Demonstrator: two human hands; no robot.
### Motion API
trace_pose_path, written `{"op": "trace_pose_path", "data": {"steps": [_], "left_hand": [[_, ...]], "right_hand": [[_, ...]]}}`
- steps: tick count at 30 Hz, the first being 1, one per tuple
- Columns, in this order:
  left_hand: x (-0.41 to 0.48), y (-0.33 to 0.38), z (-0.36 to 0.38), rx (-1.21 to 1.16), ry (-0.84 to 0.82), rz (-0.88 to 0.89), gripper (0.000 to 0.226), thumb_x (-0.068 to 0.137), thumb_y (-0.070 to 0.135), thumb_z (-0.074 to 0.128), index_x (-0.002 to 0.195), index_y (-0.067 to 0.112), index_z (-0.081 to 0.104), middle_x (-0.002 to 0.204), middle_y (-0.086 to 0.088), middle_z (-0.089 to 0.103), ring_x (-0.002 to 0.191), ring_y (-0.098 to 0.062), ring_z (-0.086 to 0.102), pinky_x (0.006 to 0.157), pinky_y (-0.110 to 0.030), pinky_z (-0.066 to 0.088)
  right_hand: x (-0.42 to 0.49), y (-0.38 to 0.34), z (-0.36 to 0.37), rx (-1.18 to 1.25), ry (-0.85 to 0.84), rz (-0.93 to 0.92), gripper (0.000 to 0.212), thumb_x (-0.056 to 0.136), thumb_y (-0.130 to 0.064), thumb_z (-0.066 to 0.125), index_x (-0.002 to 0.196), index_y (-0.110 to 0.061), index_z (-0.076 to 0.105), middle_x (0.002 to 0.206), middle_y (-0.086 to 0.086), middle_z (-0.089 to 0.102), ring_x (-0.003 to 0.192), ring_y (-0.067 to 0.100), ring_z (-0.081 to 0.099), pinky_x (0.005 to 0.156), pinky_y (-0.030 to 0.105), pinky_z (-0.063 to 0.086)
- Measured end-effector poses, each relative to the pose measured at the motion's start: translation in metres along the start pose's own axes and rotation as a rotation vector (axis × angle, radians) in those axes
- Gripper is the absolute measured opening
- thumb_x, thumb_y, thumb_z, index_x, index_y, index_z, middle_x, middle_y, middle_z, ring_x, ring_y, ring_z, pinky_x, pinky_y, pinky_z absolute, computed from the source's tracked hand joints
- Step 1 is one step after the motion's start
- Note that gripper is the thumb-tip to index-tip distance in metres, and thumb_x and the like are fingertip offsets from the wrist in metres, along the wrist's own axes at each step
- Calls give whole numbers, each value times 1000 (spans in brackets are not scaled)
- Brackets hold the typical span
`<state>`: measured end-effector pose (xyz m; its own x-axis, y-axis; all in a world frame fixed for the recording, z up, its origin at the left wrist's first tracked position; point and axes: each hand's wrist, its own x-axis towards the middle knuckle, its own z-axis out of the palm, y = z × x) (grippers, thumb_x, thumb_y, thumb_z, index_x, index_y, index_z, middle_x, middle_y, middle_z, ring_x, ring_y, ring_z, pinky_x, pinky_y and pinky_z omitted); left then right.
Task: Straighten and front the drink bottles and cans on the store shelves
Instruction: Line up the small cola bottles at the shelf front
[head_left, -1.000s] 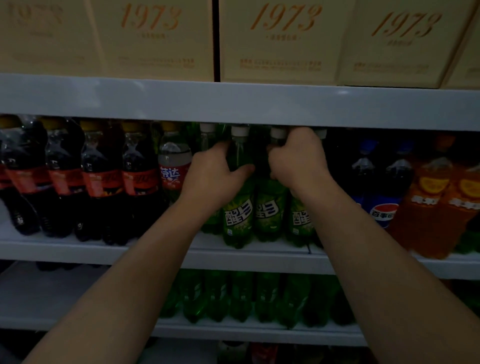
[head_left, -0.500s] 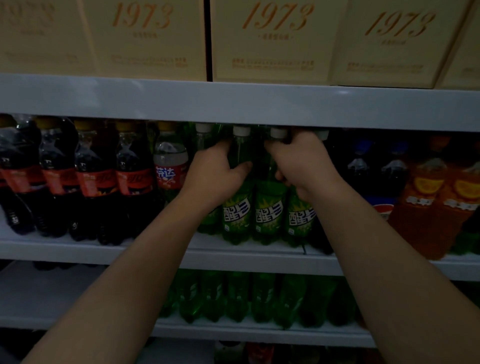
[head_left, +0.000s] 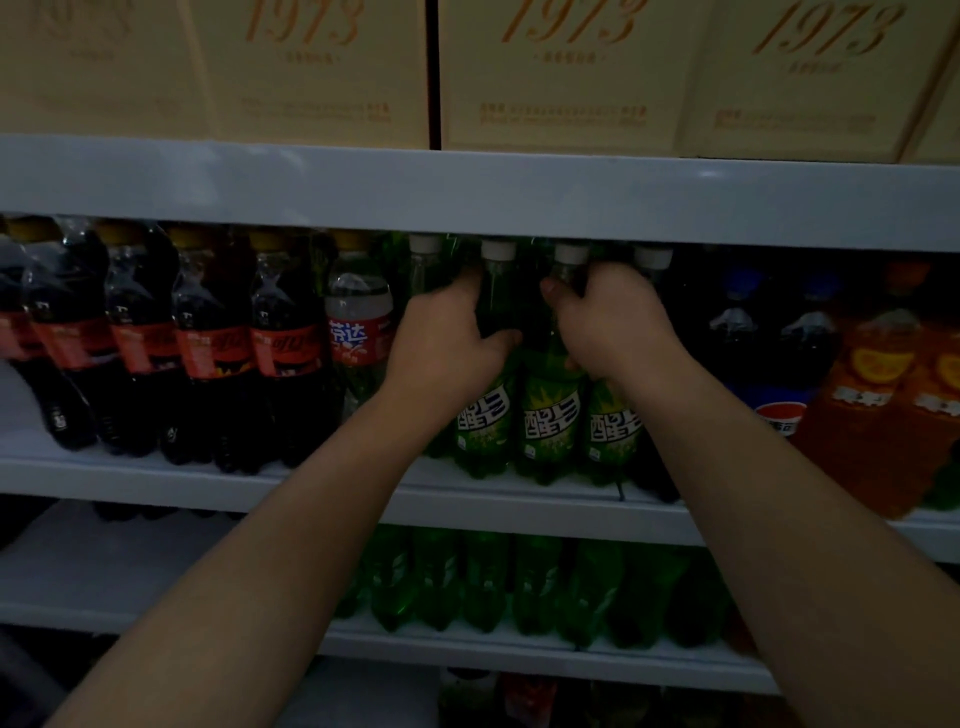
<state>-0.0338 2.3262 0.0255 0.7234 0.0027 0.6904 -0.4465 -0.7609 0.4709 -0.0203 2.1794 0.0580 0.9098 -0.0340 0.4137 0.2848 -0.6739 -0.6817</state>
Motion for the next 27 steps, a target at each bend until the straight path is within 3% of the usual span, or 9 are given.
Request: {"op": "trace_pose_path", "data": {"steps": [3,6,10,13,16,19,21,24,27], "left_hand": [[0,2,-1,4,-3,10,38,77,27,73,110,16,59,101,-2,68,85,-7,59,64,-12,39],[-1,1,0,16,-2,11,41,78,28,72,115,15,59,104,-4,68,91,-13,62,70,-17,41],[-6,-1,-3,-20,12,-4,46,79,32,71,121,16,58,108,-1,67,95,-8,59,74,-14,42],[-10,-5,-9,-81,34,1,40,83,33,65,121,23,58,92,16,63,76,4,59,66,-5,45],[-17,-18,-22,-173,148,-40,32,86,24,57,118,27,61,86,18,66,65,-1,63,63,-20,54],[-27,-40,-43,-153,409,-55,24,84,18,58,104,29,66,85,19,66,76,8,61,69,-11,49],[-29,-53,-56,-104,469,-98,23,82,17,59,101,27,67,85,18,64,74,7,59,68,-5,43],[-23,-65,-69,48,419,-160,27,81,20,61,107,16,68,91,2,65,74,-1,54,66,-5,35],[-14,-65,-70,134,342,-162,29,82,24,61,108,12,65,96,-6,67,87,-19,60,70,-15,33]], "right_hand": [[1,2,-1,15,-22,11,33,94,-37,51,88,-5,57,66,8,60,31,9,53,30,14,31],[2,3,0,16,-23,6,34,94,-37,50,86,-5,56,64,9,59,32,11,54,31,15,31],[-4,2,1,90,-3,-9,28,93,-37,53,85,-11,57,63,6,61,34,12,57,29,15,32],[-10,3,0,152,37,-33,21,90,-36,58,82,-16,56,66,-2,61,38,11,59,31,16,36],[-29,6,4,46,293,-219,13,90,-30,58,91,-18,54,75,-12,53,57,1,53,49,15,44],[-55,8,18,26,494,-520,24,89,-11,56,112,-6,61,94,0,64,79,1,53,73,9,41],[-63,2,32,59,421,-631,25,87,-5,57,111,-1,64,99,7,68,82,2,54,77,4,39],[-59,-24,49,159,224,-637,27,89,-6,55,114,-3,64,103,3,68,84,2,56,77,0,37],[-47,-48,65,244,41,-488,31,94,-9,45,123,-5,55,103,-4,60,85,9,60,80,14,47]]}}
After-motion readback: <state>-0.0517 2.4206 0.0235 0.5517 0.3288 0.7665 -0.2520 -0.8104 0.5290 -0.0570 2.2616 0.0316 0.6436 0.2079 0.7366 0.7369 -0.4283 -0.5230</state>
